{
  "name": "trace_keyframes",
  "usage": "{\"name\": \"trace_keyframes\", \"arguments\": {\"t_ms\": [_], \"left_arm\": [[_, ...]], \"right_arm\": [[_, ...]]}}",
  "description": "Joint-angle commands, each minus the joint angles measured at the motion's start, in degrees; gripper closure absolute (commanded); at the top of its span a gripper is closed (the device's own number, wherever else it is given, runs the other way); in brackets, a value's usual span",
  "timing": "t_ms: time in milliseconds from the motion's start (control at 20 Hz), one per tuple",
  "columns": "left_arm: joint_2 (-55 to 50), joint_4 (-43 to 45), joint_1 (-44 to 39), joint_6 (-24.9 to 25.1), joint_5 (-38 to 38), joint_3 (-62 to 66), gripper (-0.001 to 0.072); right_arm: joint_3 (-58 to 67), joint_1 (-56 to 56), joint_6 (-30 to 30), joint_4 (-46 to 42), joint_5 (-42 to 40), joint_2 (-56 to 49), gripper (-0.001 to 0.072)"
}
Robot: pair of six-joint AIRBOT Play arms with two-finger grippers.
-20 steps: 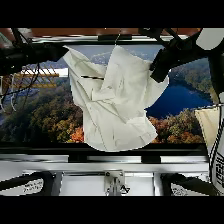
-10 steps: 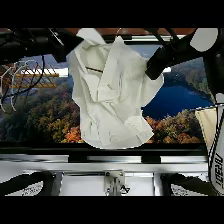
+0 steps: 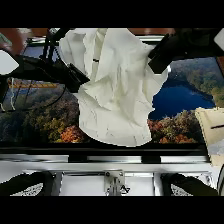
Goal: Fold the shirts.
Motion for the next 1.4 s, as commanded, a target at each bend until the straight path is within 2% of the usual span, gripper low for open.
{"name": "trace_keyframes", "arguments": {"t_ms": [0, 100, 200, 250, 350, 400, 450, 700, 850, 1050, 1250, 1350], "left_arm": [[-0.24, 2.43, 0.00, -2.29, 4.94, -1.66, 0.0660], [-0.83, 6.93, -0.02, -5.11, 2.51, -1.70, 0.0660], [-1.07, 8.52, -0.04, -6.36, 3.34, -1.68, 0.0659], [-0.96, 8.50, -0.20, -6.14, 4.17, -1.38, 0.0624], [-0.66, 7.63, -0.20, -6.19, 5.07, 0.55, 0.0322], [-0.42, 7.50, -0.15, -6.19, 5.22, 2.29, 0.0225], [-0.11, 7.50, -0.15, -6.19, 5.38, 4.63, 0.0166], [1.36, 7.65, -0.07, -6.34, 8.70, 15.78, 0.0157], [1.09, 7.41, -0.61, -9.20, 10.99, 17.51, 0.0166], [-2.99, 3.06, -4.20, -9.77, 11.02, 17.49, 0.0153], [-7.96, 3.17, -7.21, -9.55, 12.85, 17.49, 0.0154], [-8.72, 3.15, -6.93, -9.57, 14.10, 17.49, 0.0154]], "right_arm": [[0.07, 0.04, -0.20, 1.29, -0.68, 3.15, 0.0642], [0.07, 0.04, -0.20, 1.79, -1.51, 4.33, 0.0642], [0.07, 0.04, -0.17, 4.11, -1.46, 4.92, 0.0642], [0.07, 0.04, -0.17, 5.25, -1.53, 4.90, 0.0642], [0.07, 0.07, -0.17, 5.38, -1.77, 4.90, 0.0642], [0.07, 0.07, -0.20, 5.33, -2.23, 4.92, 0.0642], [0.07, 0.07, -0.26, 5.25, -2.99, 4.92, 0.0642], [0.07, 0.04, -1.79, 4.28, -10.71, 4.92, 0.0643], [0.07, 0.04, -2.08, 4.55, -14.12, 4.92, 0.0642], [0.07, 0.04, -0.96, 5.62, -13.73, 4.92, 0.0642], [0.07, 0.02, -0.50, 5.79, -12.79, 4.92, 0.0642], [0.07, 0.02, 1.62, 4.26, -12.17, 4.90, 0.0642]]}}
